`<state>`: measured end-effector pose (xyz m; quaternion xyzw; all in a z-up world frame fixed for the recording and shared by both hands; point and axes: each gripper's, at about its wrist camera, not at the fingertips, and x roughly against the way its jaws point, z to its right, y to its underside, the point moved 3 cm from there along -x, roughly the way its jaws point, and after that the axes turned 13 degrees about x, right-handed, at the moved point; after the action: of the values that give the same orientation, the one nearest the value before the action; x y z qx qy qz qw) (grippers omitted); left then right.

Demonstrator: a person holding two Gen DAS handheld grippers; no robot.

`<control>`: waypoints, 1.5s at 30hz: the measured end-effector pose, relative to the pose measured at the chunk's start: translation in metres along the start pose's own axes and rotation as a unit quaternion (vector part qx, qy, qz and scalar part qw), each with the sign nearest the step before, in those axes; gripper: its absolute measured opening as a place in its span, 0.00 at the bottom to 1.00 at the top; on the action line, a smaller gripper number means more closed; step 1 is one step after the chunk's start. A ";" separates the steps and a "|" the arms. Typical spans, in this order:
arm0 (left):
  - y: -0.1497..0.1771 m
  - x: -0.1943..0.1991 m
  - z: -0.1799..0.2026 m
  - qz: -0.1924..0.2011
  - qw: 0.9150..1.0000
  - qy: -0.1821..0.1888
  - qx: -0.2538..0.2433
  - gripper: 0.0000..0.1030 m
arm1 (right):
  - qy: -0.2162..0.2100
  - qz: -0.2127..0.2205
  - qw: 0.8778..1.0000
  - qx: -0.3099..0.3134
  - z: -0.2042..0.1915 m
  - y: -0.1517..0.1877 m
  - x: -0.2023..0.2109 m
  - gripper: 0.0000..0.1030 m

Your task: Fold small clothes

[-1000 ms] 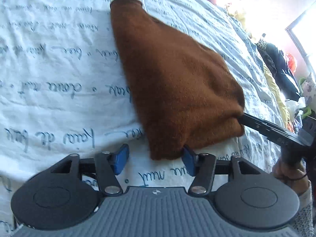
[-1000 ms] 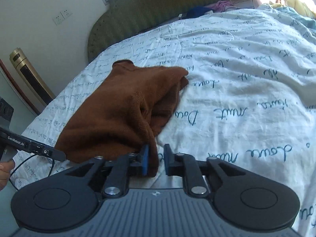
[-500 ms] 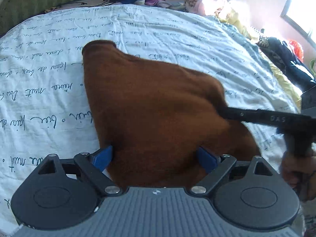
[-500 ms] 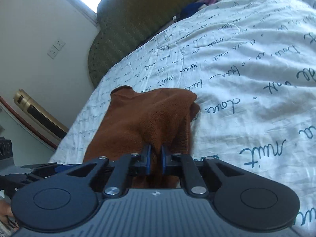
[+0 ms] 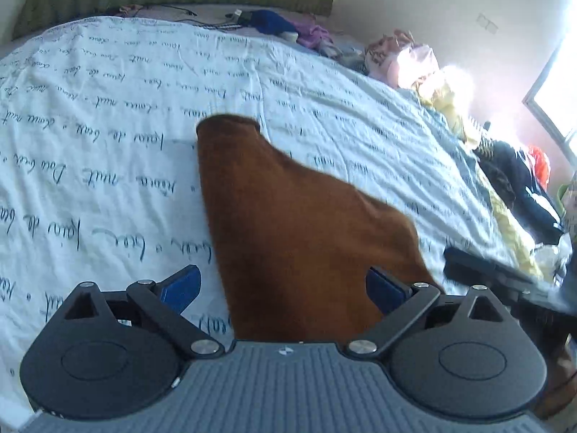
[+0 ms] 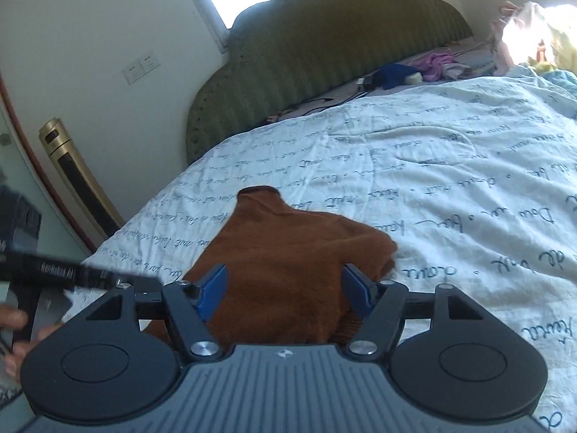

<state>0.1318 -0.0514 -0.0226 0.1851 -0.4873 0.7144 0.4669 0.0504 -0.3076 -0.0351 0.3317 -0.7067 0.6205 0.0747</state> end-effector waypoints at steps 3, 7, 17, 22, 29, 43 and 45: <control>-0.029 -0.025 0.008 -0.022 0.999 0.038 0.024 0.96 | -0.018 -0.025 0.999 0.031 -0.019 0.006 -0.018 0.67; -0.032 -0.061 0.010 -0.075 0.983 0.124 0.109 0.96 | -0.058 -0.042 0.994 0.082 -0.049 0.019 -0.027 0.65; -0.011 -0.094 0.024 -0.063 0.997 0.028 0.030 0.94 | 0.008 -0.060 0.992 0.110 -0.039 0.027 -0.028 0.66; -0.011 -0.066 0.026 -0.029 0.999 -0.007 0.013 0.96 | -0.001 -0.051 0.991 0.126 -0.065 0.034 -0.009 0.66; 0.002 -0.050 0.032 -0.004 0.999 -0.049 -0.015 0.96 | 0.012 -0.078 0.990 0.113 -0.056 0.058 -0.013 0.67; 0.043 -0.033 0.040 -0.014 0.998 -0.059 -0.034 0.98 | 0.026 -0.055 0.992 0.111 -0.057 0.055 0.008 0.73; 0.055 -0.033 0.041 -0.018 0.997 -0.064 -0.045 0.99 | 0.041 -0.064 0.990 0.120 -0.055 0.060 0.005 0.73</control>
<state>0.0943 -0.1078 -0.0567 0.2179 -0.5442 0.6701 0.4552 -0.0034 -0.2579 -0.0700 0.3572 -0.6007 0.7078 0.1028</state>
